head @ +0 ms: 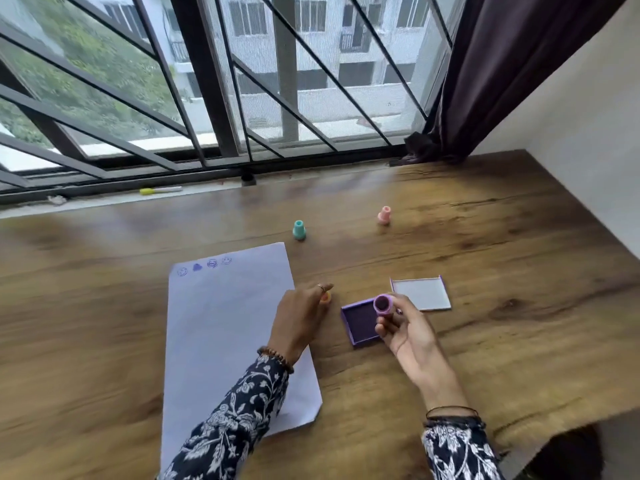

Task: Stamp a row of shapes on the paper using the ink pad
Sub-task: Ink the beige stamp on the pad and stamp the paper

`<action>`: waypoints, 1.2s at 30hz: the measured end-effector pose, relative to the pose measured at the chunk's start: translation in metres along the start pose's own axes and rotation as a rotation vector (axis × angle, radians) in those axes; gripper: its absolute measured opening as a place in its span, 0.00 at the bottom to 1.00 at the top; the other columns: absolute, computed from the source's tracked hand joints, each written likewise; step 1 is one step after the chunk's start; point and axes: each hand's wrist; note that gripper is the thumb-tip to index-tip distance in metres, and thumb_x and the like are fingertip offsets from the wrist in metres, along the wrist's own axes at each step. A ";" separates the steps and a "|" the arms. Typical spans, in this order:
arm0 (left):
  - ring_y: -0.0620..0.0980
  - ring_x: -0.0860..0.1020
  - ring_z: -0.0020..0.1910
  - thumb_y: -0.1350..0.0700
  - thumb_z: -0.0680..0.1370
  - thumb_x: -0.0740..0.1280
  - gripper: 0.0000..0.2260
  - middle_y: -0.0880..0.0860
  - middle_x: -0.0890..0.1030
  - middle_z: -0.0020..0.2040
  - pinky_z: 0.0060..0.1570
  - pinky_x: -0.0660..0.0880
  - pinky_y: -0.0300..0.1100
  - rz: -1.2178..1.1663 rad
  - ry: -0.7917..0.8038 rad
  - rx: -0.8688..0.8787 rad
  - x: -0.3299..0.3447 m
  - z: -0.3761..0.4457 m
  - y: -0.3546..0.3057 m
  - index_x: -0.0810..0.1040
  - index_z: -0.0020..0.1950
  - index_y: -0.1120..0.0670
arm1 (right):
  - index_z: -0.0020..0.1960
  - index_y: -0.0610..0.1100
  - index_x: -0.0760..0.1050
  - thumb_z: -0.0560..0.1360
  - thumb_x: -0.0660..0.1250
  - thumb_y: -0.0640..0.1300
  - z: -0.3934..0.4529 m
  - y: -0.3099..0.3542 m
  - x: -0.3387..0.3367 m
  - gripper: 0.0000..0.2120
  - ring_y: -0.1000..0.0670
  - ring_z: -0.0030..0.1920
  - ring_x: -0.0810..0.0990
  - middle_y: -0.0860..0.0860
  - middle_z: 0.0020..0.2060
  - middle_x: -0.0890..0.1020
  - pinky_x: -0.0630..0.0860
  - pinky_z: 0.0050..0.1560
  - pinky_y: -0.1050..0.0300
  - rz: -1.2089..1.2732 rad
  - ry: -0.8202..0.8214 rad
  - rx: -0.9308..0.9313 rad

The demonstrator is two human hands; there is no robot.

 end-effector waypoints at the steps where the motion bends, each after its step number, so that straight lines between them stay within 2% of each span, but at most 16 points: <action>1: 0.58 0.77 0.58 0.58 0.77 0.62 0.15 0.55 0.79 0.62 0.55 0.73 0.48 -0.017 0.003 0.010 0.000 -0.001 0.001 0.74 0.64 0.52 | 0.40 0.44 0.73 0.77 0.59 0.38 -0.002 -0.001 -0.002 0.09 0.56 0.23 0.75 0.48 0.30 0.76 0.75 0.25 0.66 0.004 0.005 -0.004; 3: 0.55 0.73 0.64 0.58 0.75 0.66 0.18 0.54 0.75 0.66 0.63 0.70 0.48 -0.073 0.027 0.069 0.002 -0.003 0.005 0.73 0.65 0.54 | 0.38 0.44 0.73 0.77 0.59 0.38 -0.005 -0.003 -0.007 0.10 0.56 0.24 0.77 0.48 0.28 0.78 0.77 0.27 0.66 0.023 0.012 -0.024; 6: 0.53 0.58 0.74 0.48 0.72 0.70 0.28 0.54 0.66 0.72 0.73 0.58 0.48 -0.074 0.102 0.199 0.007 -0.011 0.011 0.67 0.69 0.54 | 0.39 0.42 0.74 0.77 0.59 0.36 -0.008 -0.005 -0.013 0.10 0.56 0.27 0.80 0.50 0.26 0.82 0.79 0.31 0.66 0.013 0.013 -0.057; 9: 0.49 0.46 0.75 0.39 0.67 0.70 0.38 0.52 0.58 0.75 0.75 0.50 0.50 -0.024 0.140 0.224 0.018 -0.021 0.012 0.62 0.72 0.53 | 0.40 0.39 0.77 0.75 0.61 0.35 -0.011 -0.006 -0.016 0.08 0.55 0.30 0.80 0.49 0.29 0.83 0.80 0.34 0.67 -0.098 -0.004 -0.088; 12: 0.46 0.40 0.73 0.37 0.66 0.70 0.40 0.51 0.56 0.76 0.75 0.44 0.49 0.022 0.165 0.222 0.026 -0.026 0.013 0.60 0.72 0.51 | 0.48 0.35 0.78 0.73 0.65 0.34 -0.011 -0.010 -0.013 0.05 0.53 0.36 0.79 0.46 0.35 0.82 0.78 0.33 0.70 -0.339 -0.066 -0.161; 14: 0.44 0.40 0.73 0.39 0.67 0.70 0.38 0.50 0.57 0.76 0.75 0.43 0.47 0.014 0.153 0.207 0.029 -0.027 0.014 0.61 0.72 0.51 | 0.49 0.36 0.79 0.71 0.69 0.37 -0.010 -0.013 -0.010 0.07 0.49 0.38 0.80 0.44 0.37 0.82 0.77 0.36 0.66 -0.636 -0.153 -0.273; 16: 0.44 0.42 0.73 0.40 0.68 0.70 0.36 0.51 0.59 0.75 0.75 0.46 0.48 -0.006 0.126 0.193 0.029 -0.027 0.013 0.63 0.71 0.52 | 0.46 0.40 0.80 0.70 0.71 0.42 -0.011 -0.014 -0.006 0.07 0.45 0.42 0.81 0.44 0.39 0.83 0.74 0.42 0.57 -1.010 -0.248 -0.432; 19: 0.47 0.45 0.75 0.40 0.69 0.69 0.34 0.51 0.61 0.75 0.75 0.49 0.50 -0.015 0.116 0.185 0.028 -0.026 0.011 0.65 0.70 0.53 | 0.47 0.42 0.79 0.73 0.67 0.42 -0.013 -0.020 0.000 0.05 0.42 0.46 0.79 0.43 0.45 0.82 0.73 0.45 0.51 -1.326 -0.258 -0.666; 22: 0.49 0.47 0.76 0.41 0.69 0.70 0.32 0.52 0.62 0.74 0.75 0.49 0.49 -0.025 0.104 0.181 0.027 -0.024 0.011 0.68 0.68 0.53 | 0.47 0.42 0.78 0.75 0.65 0.41 -0.016 -0.028 0.004 0.04 0.40 0.42 0.80 0.43 0.44 0.80 0.75 0.40 0.50 -1.560 -0.222 -0.745; 23: 0.49 0.47 0.76 0.41 0.69 0.70 0.32 0.52 0.62 0.74 0.75 0.49 0.49 -0.025 0.103 0.181 0.027 -0.024 0.011 0.68 0.68 0.53 | 0.44 0.41 0.78 0.73 0.67 0.39 -0.017 -0.032 0.004 0.02 0.42 0.39 0.81 0.44 0.41 0.80 0.75 0.36 0.53 -1.634 -0.210 -0.787; 25: 0.48 0.47 0.76 0.40 0.69 0.69 0.32 0.52 0.62 0.74 0.75 0.49 0.48 -0.020 0.101 0.185 0.027 -0.024 0.010 0.68 0.68 0.53 | 0.40 0.42 0.77 0.67 0.74 0.35 -0.019 -0.039 0.002 0.06 0.46 0.34 0.81 0.46 0.35 0.79 0.76 0.30 0.58 -1.739 -0.187 -0.886; 28: 0.47 0.47 0.75 0.41 0.69 0.70 0.31 0.52 0.63 0.74 0.75 0.51 0.50 -0.049 0.076 0.189 0.027 -0.024 0.010 0.70 0.67 0.53 | 0.40 0.41 0.76 0.65 0.74 0.32 -0.015 -0.040 0.000 0.09 0.46 0.33 0.80 0.46 0.33 0.78 0.78 0.31 0.57 -1.783 -0.139 -0.889; 31: 0.46 0.47 0.74 0.42 0.68 0.71 0.30 0.52 0.64 0.73 0.75 0.52 0.51 -0.054 0.056 0.210 0.028 -0.024 0.011 0.71 0.66 0.54 | 0.44 0.41 0.76 0.72 0.67 0.33 -0.006 -0.033 -0.002 0.05 0.45 0.39 0.80 0.45 0.39 0.78 0.78 0.37 0.53 -1.860 -0.062 -0.805; 33: 0.46 0.46 0.74 0.41 0.68 0.71 0.30 0.53 0.64 0.74 0.75 0.49 0.49 -0.031 0.045 0.227 0.030 -0.022 0.011 0.72 0.65 0.54 | 0.50 0.42 0.74 0.75 0.61 0.35 0.001 -0.027 -0.004 0.06 0.47 0.46 0.78 0.47 0.46 0.77 0.77 0.45 0.54 -1.935 0.045 -0.770; 36: 0.46 0.44 0.74 0.40 0.68 0.69 0.30 0.52 0.61 0.75 0.74 0.42 0.45 0.046 0.043 0.264 0.030 -0.021 0.012 0.71 0.65 0.54 | 0.51 0.42 0.72 0.77 0.57 0.36 0.009 -0.017 0.000 0.07 0.47 0.51 0.77 0.47 0.50 0.76 0.74 0.48 0.54 -2.001 0.136 -0.743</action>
Point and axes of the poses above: each hand's wrist, its own z-axis towards the middle knuckle, its own x-axis out of the palm, y = z × x
